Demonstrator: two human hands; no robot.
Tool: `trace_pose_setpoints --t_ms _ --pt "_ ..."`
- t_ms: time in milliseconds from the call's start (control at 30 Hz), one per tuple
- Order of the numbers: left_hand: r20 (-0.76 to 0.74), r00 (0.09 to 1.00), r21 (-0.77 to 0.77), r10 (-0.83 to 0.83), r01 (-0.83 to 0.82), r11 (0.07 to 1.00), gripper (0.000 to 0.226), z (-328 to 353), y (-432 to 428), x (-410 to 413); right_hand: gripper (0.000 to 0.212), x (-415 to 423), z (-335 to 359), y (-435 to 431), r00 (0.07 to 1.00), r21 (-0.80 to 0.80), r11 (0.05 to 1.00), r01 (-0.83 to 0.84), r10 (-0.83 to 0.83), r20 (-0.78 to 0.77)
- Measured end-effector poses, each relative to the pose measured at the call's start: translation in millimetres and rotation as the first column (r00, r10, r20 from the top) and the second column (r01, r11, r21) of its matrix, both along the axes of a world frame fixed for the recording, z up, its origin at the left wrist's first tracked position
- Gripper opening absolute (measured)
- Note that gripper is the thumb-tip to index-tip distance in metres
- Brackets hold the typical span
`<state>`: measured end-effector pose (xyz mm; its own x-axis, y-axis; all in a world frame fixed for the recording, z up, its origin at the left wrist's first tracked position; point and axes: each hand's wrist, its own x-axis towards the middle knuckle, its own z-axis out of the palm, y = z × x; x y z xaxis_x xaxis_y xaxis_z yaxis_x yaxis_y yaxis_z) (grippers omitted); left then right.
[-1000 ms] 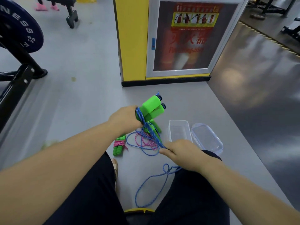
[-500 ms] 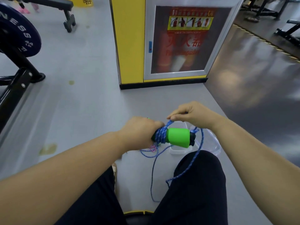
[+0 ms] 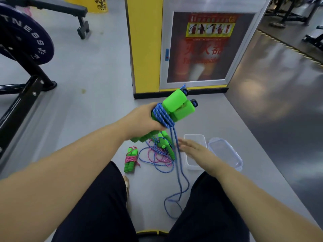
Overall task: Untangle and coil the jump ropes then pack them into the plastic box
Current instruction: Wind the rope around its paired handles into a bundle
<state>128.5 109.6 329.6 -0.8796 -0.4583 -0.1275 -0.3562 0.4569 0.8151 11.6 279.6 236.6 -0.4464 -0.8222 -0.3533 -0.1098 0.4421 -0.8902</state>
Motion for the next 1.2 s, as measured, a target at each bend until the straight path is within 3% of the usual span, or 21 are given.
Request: trace_pose_setpoints --t_ms 67,167,267,333,400,500,567,600,633,667,700,733,800,867,967,1000,1100,1200 --pt "0.006 0.999 0.087 -0.046 0.045 0.995 0.036 12.0 -0.1 -2.7 0.042 5.4 16.8 -9.8 0.996 -0.136 0.991 0.008 0.004 0.091" --pt "0.036 0.989 0.195 -0.142 0.132 0.972 0.03 25.2 5.6 -6.2 0.039 11.2 27.9 -29.7 0.999 -0.255 0.967 -0.018 0.026 0.031" --pt "0.054 0.986 0.223 -0.157 0.141 0.965 0.026 33.3 6.2 -6.1 0.013 19.5 30.6 -41.3 0.998 -0.243 0.969 -0.036 0.024 -0.052" --pt "0.065 0.993 0.195 -0.095 0.081 0.977 0.024 35.0 0.2 -4.2 0.021 26.2 24.6 -38.6 0.997 -0.191 0.981 -0.016 0.002 -0.073" --pt "0.071 0.997 0.109 -0.007 -0.001 0.994 0.021 32.8 -9.4 -0.8 0.023 29.6 16.3 -31.8 0.989 -0.122 0.992 0.02 -0.038 -0.144" --pt "0.207 0.976 -0.29 0.072 -0.009 0.957 0.027 18.6 -20.1 1.0 0.025 30.5 11.3 -19.8 0.915 -0.021 0.997 -0.079 0.064 -0.398" --pt "0.33 0.933 -0.548 0.14 0.069 0.833 0.029 5.5 -15.7 1.8 0.028 33.4 17.3 -17.2 0.729 0.082 0.978 -0.192 0.198 -0.655" --pt "0.361 0.918 -0.634 0.161 0.115 0.765 0.029 -1.3 -10.1 1.0 0.027 34.2 23.1 -18.4 0.56 0.106 0.97 -0.218 0.214 -0.801" --pt "0.387 0.907 -0.692 0.166 0.167 0.702 0.03 -7.3 -2.8 -0.2 0.027 31.5 28.2 -20.9 0.318 0.101 0.966 -0.239 0.176 -0.932" --pt "0.419 0.895 -0.724 0.151 0.229 0.651 0.031 -12.6 5.8 -2.1 0.027 29.0 37.5 -23.0 0.135 0.09 0.964 -0.249 0.127 -0.983" --pt "0.455 0.882 -0.735 0.124 0.293 0.611 0.031 -16.3 14.4 -3.9 0.025 27.0 49.7 -25.5 0.066 0.069 0.959 -0.274 0.09 -0.994" --pt "0.486 0.87 -0.731 0.086 0.351 0.586 0.028 -19.0 22.6 -6.0 0.02 20.6 58.4 -27.9 0.061 0.076 0.942 -0.328 0.102 -0.993" --pt "0.519 0.855 -0.701 -0.005 0.429 0.569 0.017 -22.1 33.2 -8.7 0.012 3.1 76.3 -29.8 0.132 0.076 0.875 -0.478 0.157 -0.979" --pt "0.506 0.858 -0.684 -0.088 0.462 0.565 0.015 -19.3 37.3 -9.2 0.01 -7.8 91.8 -27.1 0.284 0.03 0.844 -0.535 0.214 -0.935" --pt "0.465 0.868 -0.663 -0.173 0.472 0.582 0.028 -8.0 37.5 -8.0 0.004 -24.0 98.7 -22.5 0.711 -0.086 0.891 -0.446 0.294 -0.639" --pt "0.455 0.867 -0.653 -0.203 0.48 0.586 0.031 -5.1 37.2 -7.2 0.004 -28.0 97.0 -19.9 0.811 -0.105 0.912 -0.398 0.296 -0.506" --pt "0.433 0.849 -0.631 -0.304 0.526 0.57 0.033 -3.5 37.6 -3.4 0.01 -35.6 92.4 -11.2 0.922 -0.105 0.946 -0.307 0.269 -0.278" --pt "0.331 0.85 -0.539 -0.409 0.526 0.657 0.034 -5.6 39.6 1.4 0.014 -37.5 71.6 -2.3 0.982 -0.091 0.981 -0.172 0.163 -0.099"
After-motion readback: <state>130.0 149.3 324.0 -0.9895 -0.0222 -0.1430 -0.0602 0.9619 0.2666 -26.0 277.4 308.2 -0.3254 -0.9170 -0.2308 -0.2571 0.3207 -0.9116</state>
